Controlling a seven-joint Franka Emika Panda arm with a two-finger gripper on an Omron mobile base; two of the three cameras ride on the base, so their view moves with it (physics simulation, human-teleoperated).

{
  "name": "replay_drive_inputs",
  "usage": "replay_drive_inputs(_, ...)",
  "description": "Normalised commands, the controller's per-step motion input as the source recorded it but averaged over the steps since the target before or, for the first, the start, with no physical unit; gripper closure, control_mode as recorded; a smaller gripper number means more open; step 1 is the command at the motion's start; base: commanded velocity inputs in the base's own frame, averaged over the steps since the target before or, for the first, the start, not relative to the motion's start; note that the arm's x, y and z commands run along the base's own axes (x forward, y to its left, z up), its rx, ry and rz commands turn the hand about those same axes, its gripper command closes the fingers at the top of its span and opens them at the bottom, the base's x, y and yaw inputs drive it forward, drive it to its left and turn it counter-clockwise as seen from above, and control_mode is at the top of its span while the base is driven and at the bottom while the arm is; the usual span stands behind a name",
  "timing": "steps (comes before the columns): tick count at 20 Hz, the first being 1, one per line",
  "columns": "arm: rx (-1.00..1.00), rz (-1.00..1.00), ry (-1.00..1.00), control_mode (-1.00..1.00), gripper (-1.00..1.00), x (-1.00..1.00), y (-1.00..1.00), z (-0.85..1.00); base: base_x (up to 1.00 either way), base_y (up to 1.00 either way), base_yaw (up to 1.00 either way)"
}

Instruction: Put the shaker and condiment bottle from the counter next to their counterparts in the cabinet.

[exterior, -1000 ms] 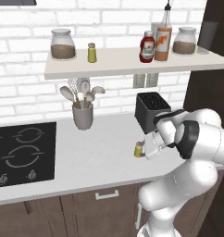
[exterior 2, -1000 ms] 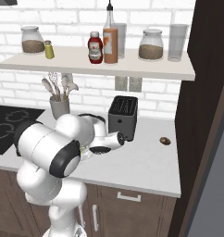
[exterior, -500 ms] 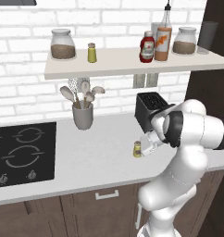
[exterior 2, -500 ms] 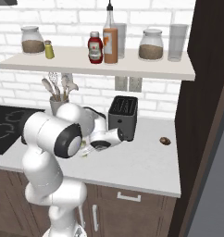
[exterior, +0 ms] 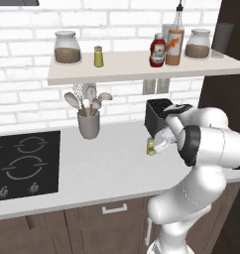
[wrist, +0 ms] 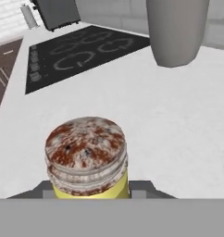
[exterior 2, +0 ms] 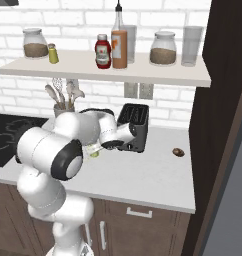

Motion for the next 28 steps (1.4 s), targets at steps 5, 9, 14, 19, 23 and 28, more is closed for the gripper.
replay_drive_inputs(5,-0.21,-0.25,-0.03,-1.0,1.0,-0.26,0.16,0.94,0.0,0.0,0.0)
replay_drive_inputs(9,-0.19,-0.28,-0.01,-1.0,1.0,-0.14,0.25,0.87,0.0,0.0,0.0)
replay_drive_inputs(14,-0.1,-0.28,-0.04,-1.0,1.0,-0.34,0.08,0.91,0.0,0.0,0.0)
replay_drive_inputs(19,0.0,-0.22,0.0,-1.0,1.0,-0.46,0.0,1.0,0.0,0.0,0.0)
replay_drive_inputs(23,0.0,-0.15,-0.01,-1.0,1.0,-0.59,0.0,1.0,0.0,0.0,0.0)
replay_drive_inputs(28,0.0,-0.08,-0.08,-1.0,1.0,-0.66,0.0,0.93,0.0,0.0,0.0)
